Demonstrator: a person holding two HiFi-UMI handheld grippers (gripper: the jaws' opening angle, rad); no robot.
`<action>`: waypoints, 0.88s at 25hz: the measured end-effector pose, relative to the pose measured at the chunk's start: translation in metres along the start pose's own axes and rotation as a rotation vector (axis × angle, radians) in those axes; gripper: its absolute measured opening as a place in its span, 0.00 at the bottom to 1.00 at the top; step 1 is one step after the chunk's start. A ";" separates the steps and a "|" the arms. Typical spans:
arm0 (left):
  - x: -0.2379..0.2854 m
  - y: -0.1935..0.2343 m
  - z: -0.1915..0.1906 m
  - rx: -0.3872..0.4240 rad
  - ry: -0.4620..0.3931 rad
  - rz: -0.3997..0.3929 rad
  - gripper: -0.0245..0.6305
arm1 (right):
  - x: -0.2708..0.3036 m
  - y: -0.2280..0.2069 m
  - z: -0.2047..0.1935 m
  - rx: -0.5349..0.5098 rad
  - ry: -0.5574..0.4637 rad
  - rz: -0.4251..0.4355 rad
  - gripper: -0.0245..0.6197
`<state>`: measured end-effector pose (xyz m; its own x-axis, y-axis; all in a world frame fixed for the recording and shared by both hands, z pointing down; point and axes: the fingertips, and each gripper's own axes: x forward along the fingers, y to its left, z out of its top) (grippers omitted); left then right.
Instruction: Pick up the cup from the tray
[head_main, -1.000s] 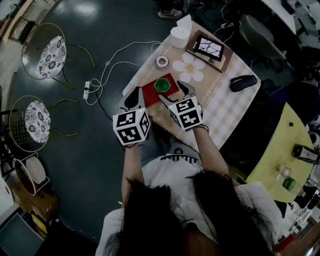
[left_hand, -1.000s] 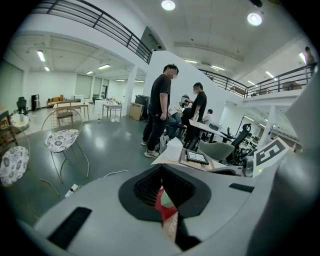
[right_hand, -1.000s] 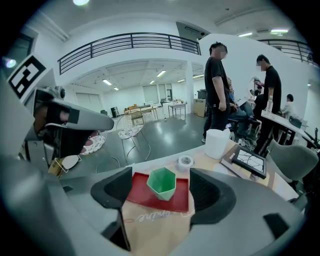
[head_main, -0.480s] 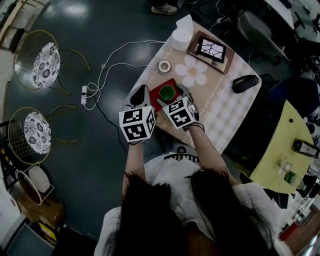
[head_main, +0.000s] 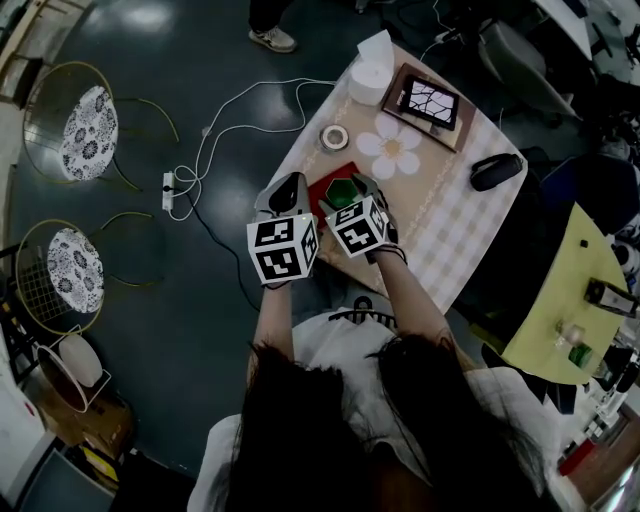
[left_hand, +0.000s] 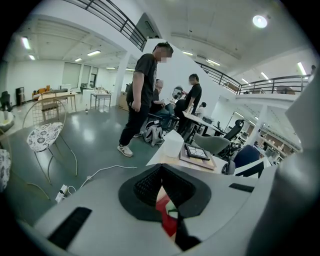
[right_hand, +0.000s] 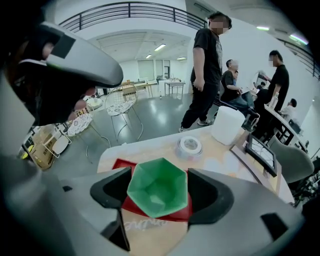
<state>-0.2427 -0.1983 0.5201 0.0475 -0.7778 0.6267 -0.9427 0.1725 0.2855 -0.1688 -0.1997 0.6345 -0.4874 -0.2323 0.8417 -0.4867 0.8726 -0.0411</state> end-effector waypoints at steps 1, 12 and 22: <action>0.000 0.002 0.000 -0.001 0.003 0.001 0.05 | 0.002 0.000 0.000 0.003 0.006 0.001 0.59; 0.005 0.010 0.000 0.019 0.028 -0.016 0.05 | 0.000 0.001 0.006 -0.009 0.028 -0.002 0.57; 0.018 -0.026 0.000 0.070 0.037 -0.103 0.05 | -0.031 -0.041 -0.019 0.110 0.015 -0.105 0.56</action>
<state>-0.2176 -0.2172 0.5242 0.1565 -0.7662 0.6232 -0.9528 0.0491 0.2996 -0.1203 -0.2206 0.6204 -0.4192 -0.3121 0.8526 -0.6109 0.7916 -0.0106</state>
